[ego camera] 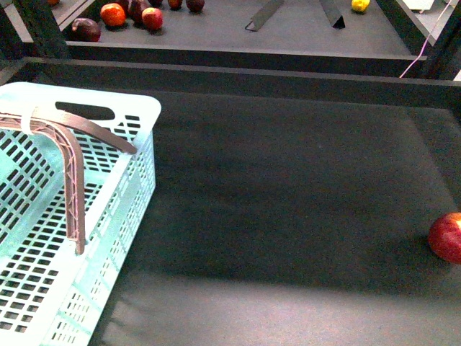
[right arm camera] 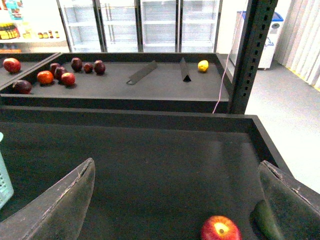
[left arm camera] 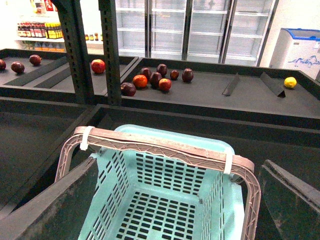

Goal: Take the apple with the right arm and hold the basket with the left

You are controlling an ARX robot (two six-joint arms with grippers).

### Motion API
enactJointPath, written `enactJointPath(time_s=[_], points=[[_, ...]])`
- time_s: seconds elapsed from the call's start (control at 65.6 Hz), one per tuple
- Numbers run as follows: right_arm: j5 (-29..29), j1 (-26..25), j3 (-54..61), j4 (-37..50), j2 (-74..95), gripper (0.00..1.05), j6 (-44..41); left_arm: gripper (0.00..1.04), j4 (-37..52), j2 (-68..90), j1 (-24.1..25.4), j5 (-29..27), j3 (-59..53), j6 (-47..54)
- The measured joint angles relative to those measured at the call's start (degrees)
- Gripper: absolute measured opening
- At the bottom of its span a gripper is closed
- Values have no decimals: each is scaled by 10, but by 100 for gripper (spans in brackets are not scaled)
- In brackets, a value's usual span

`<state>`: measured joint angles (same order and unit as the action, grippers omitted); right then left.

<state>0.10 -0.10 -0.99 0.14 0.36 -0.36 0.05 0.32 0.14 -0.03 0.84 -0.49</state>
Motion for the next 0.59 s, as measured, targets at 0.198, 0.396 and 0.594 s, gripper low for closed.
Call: enactJointPath(time_s=[0.198, 0.396, 0.594], points=[[0, 0, 0, 0, 0, 96, 0, 98, 0, 0, 0, 0, 0, 0], [0, 0, 0, 0, 0, 96, 0, 98, 0, 0, 0, 0, 0, 0], [0, 0, 0, 0, 0, 96, 0, 98, 0, 0, 0, 0, 0, 0]])
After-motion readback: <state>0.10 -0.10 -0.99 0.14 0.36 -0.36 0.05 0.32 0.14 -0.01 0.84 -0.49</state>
